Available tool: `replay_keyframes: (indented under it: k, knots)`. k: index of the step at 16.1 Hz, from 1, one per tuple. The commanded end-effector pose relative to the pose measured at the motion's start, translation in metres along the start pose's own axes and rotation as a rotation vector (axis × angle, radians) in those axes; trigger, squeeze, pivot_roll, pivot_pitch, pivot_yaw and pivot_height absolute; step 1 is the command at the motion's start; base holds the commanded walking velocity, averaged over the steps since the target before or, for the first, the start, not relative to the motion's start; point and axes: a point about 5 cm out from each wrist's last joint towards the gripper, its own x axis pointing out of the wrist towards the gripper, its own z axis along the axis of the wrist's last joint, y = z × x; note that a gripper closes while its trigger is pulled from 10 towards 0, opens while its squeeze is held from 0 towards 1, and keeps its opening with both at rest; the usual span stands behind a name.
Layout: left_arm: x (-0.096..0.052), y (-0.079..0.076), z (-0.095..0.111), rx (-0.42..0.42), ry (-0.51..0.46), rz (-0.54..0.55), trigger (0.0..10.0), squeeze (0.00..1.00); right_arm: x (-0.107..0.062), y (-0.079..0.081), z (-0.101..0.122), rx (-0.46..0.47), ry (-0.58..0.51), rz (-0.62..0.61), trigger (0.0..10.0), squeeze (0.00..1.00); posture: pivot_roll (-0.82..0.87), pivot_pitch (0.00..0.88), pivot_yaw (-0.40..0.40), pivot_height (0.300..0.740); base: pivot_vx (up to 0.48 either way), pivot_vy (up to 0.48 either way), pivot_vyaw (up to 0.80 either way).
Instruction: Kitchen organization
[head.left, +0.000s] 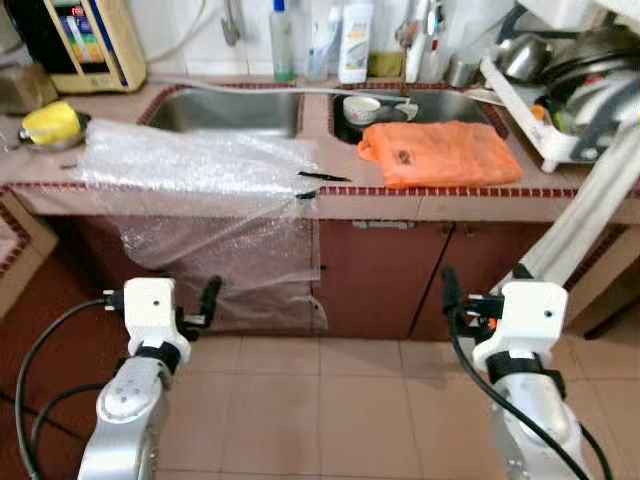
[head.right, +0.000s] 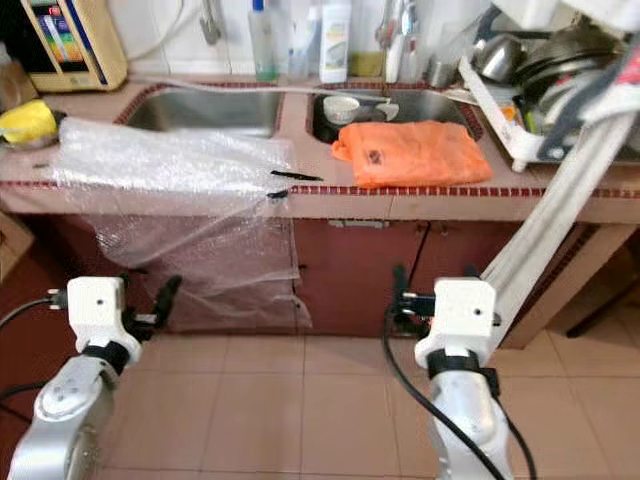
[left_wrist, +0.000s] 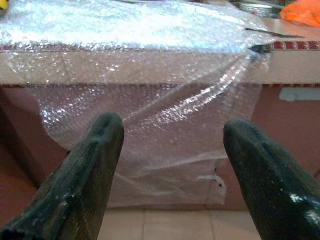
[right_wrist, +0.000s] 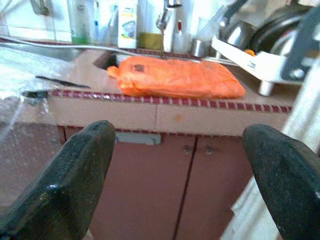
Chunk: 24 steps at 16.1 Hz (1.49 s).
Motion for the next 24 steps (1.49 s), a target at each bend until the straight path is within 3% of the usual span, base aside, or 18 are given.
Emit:
replay_keyframes:
  k: [1,4,13,14,18,24]
  knots:
    - [0.000,-0.001,0.003,0.004,-0.002,-0.017,10.0,0.00,0.000,-0.001,-0.002,-0.010,0.008,-0.005,10.0,0.00,0.01,0.071,0.034,0.740,0.000,0.480,0.00]
    - [0.001,-0.005,0.002,-0.001,0.011,-0.038,10.0,0.00,0.001,0.005,0.000,-0.054,-0.009,0.022,10.0,0.00,0.01,0.072,0.039,0.740,0.000,0.480,0.00]
    - [-0.001,-0.008,0.003,0.031,0.002,-0.057,10.0,0.00,-0.002,0.017,0.003,-0.001,-0.015,0.095,10.0,0.00,0.01,0.079,0.035,0.740,0.000,0.470,0.00]
    - [-0.001,-0.008,0.006,0.061,-0.017,-0.050,10.0,0.00,-0.001,0.016,0.003,-0.015,-0.019,0.094,10.0,0.00,0.01,0.077,0.030,0.740,0.000,0.000,0.00]
    - [0.003,-0.014,0.018,0.047,-0.073,-0.041,10.0,0.00,0.003,0.012,0.007,-0.101,-0.040,0.071,10.0,0.00,0.02,0.066,0.012,0.740,0.000,0.000,0.00]
    - [0.006,-0.021,0.026,0.007,-0.105,-0.044,10.0,0.00,0.011,0.008,0.011,-0.091,-0.072,0.048,10.0,0.00,0.02,0.045,-0.001,0.740,0.000,0.000,0.00]
